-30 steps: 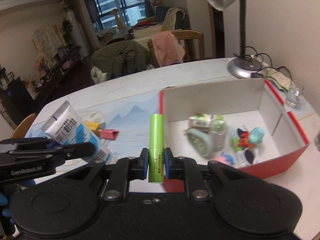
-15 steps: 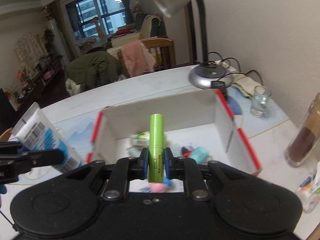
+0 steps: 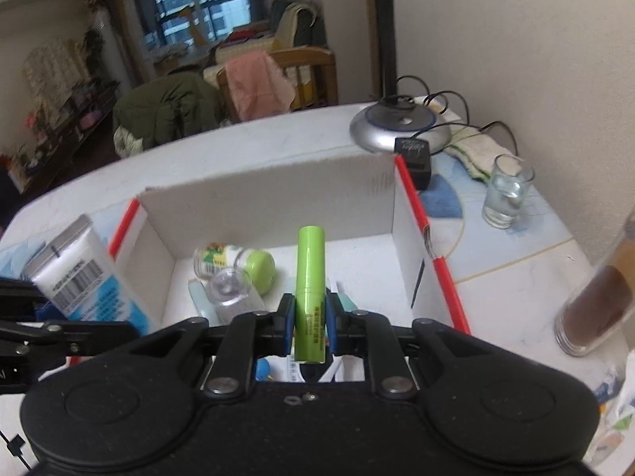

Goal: Organize rigid objects
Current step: 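Carry the toothpaste tube and green highlighter into the shoebox and open both tools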

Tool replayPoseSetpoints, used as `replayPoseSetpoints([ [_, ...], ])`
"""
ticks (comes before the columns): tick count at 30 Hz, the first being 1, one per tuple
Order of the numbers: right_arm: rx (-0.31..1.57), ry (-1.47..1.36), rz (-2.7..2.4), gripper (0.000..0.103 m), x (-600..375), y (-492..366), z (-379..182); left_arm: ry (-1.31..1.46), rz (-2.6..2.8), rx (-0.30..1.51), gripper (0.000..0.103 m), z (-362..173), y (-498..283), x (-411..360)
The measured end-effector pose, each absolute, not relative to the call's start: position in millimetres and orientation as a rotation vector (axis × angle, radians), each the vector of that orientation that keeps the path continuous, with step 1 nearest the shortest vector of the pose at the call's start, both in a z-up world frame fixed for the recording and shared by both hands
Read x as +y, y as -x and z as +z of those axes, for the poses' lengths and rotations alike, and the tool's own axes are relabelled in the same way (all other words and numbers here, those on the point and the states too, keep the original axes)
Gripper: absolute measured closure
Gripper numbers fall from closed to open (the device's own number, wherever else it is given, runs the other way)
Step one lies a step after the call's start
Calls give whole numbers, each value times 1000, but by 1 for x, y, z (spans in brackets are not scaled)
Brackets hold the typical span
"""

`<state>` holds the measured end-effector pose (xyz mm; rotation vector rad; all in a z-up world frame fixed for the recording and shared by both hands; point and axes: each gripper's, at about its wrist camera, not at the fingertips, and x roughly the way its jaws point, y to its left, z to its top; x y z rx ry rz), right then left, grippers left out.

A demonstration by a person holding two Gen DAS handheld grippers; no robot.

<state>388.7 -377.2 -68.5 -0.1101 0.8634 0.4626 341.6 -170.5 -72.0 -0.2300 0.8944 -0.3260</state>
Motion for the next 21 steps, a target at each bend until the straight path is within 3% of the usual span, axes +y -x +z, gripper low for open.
replayPoseSetpoints([
  [21, 954, 180, 471, 88, -389, -406, -100, 163, -343, 1001, 78, -111, -411, -217],
])
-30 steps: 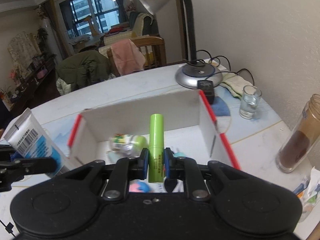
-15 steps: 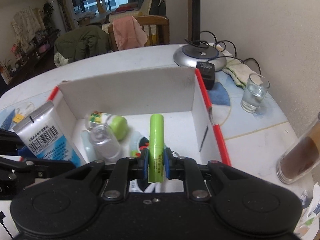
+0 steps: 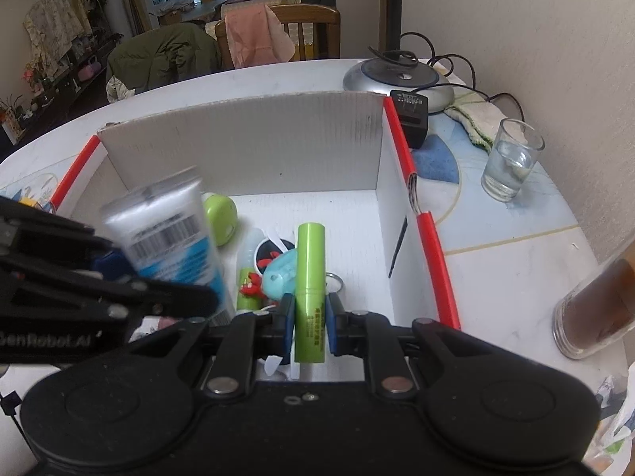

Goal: Organize rigid objects
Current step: 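Carry the toothpaste tube and green highlighter into the shoebox and open both tools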

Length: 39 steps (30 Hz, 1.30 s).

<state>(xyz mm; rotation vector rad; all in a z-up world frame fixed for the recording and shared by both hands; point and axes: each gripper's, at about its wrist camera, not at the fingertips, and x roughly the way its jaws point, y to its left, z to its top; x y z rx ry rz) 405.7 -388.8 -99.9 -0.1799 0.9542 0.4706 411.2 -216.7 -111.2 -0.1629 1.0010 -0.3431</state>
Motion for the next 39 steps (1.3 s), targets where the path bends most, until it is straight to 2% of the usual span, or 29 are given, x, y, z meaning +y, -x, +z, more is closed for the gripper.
replayPoseSetpoints([
  [4, 964, 188, 477, 88, -389, -407, -104, 149, -317, 1008, 78, -116, -424, -218],
  [8, 967, 189, 493, 83, -387, -406, -105, 124, -296, 1025, 78, -123, -432, -222],
  [13, 970, 186, 508, 83, -389, -406, -104, 99, -283, 1044, 78, -129, -437, -226],
  [17, 971, 168, 525, 78, -392, -405, -101, 95, -276, 1054, 78, -130, -438, -229],
  [26, 959, 145, 541, 70, -395, -401, -94, 126, -262, 1105, 78, -135, -425, -221],
  [39, 931, 116, 518, 61, -399, -389, -80, 142, -269, 1043, 76, -118, -393, -211],
])
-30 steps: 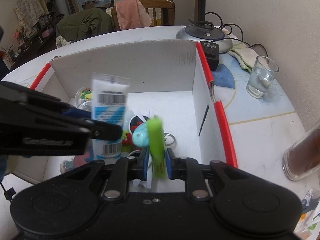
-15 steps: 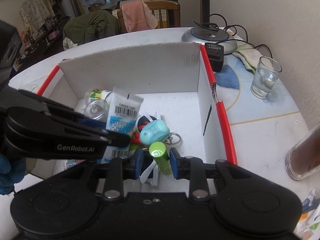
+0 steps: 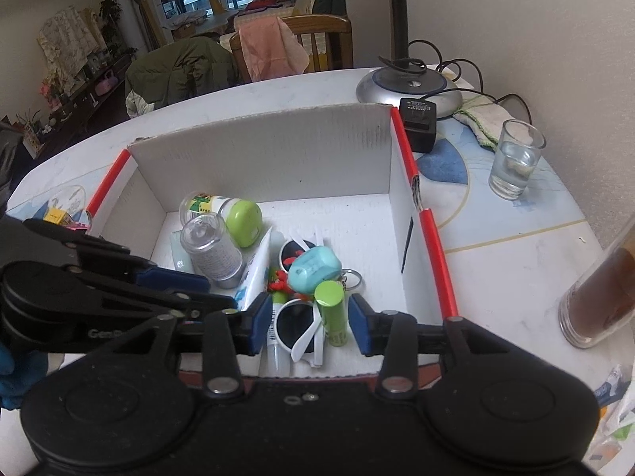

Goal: Organize rigid objects
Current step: 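Carry the toothpaste tube and green highlighter into the shoebox and open both tools, then withdraw both tools from the shoebox toward the yellow box and pink clip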

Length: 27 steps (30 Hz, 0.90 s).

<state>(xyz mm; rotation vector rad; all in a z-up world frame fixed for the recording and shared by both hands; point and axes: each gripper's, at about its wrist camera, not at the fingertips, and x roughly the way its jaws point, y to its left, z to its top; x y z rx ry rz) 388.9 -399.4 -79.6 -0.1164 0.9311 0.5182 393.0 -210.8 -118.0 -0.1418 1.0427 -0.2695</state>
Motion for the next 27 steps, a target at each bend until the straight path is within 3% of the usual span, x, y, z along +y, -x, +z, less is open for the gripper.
replayPoseSetpoints([
  [8, 897, 101, 520, 55, -396, -373, -63, 162, -267, 953, 75, -93, -366, -196],
  [10, 891, 102, 527, 54, -392, -368, -58, 173, -269, 932, 67, -87, -359, -190],
  [12, 881, 108, 534, 53, -387, -362, -54, 178, -253, 902, 47, -80, -351, -183],
  [19, 848, 105, 543, 45, -371, -342, -39, 191, -246, 834, 42, -59, -324, -157],
  [27, 817, 99, 563, 29, -346, -316, -25, 194, -215, 787, 31, -45, -287, -123],
])
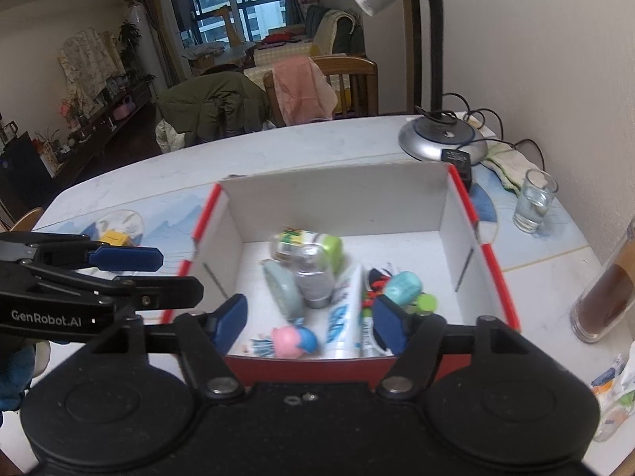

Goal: Organize rigid objects
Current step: 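Withdraw both tools from the shoebox toward the yellow box and pink clip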

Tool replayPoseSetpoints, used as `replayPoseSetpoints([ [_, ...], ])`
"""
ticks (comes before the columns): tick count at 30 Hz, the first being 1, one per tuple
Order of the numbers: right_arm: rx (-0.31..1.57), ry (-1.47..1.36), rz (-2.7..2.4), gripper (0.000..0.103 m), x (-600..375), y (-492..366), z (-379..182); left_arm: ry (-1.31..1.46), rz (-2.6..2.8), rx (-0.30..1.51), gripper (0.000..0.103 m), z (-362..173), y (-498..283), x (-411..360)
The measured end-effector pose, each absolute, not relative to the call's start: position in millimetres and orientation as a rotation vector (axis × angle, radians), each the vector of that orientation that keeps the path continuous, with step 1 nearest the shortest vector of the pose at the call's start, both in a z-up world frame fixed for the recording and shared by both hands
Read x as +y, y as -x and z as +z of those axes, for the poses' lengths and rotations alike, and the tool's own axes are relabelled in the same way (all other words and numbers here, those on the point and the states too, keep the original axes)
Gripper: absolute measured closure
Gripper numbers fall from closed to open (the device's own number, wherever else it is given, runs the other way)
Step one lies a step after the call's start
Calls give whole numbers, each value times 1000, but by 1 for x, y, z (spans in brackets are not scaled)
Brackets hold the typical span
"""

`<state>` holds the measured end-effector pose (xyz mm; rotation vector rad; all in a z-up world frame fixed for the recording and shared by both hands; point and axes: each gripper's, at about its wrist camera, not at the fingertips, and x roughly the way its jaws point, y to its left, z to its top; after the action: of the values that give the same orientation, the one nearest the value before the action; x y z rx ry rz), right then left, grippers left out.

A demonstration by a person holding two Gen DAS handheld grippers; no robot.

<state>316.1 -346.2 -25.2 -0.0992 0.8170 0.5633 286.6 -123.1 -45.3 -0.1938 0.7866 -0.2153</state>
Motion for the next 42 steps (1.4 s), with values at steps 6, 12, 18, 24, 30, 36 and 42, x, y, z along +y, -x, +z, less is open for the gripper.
replayPoseSetpoints([
  [6, 792, 103, 581, 16, -320, -297, -17, 212, -179, 766, 31, -41, -260, -92],
  [12, 774, 101, 623, 13, -291, -279, -14, 204, -128, 757, 21, -42, -233, -60],
  [18, 766, 123, 669, 12, -256, -266, -14, 209, -67, 759, 18, -45, -214, -22],
  [24, 779, 141, 691, 12, -225, -256, -19, 202, -24, 750, 0, -50, -202, 13],
  [30, 793, 165, 707, 12, -194, -251, -25, 219, 13, 724, 0, -57, -199, 48],
  [36, 806, 207, 720, 12, -159, -257, -34, 224, 53, 701, 0, -69, -207, 78],
  [42, 841, 234, 742, 12, -128, -270, -51, 231, 90, 687, 0, -84, -222, 97],
])
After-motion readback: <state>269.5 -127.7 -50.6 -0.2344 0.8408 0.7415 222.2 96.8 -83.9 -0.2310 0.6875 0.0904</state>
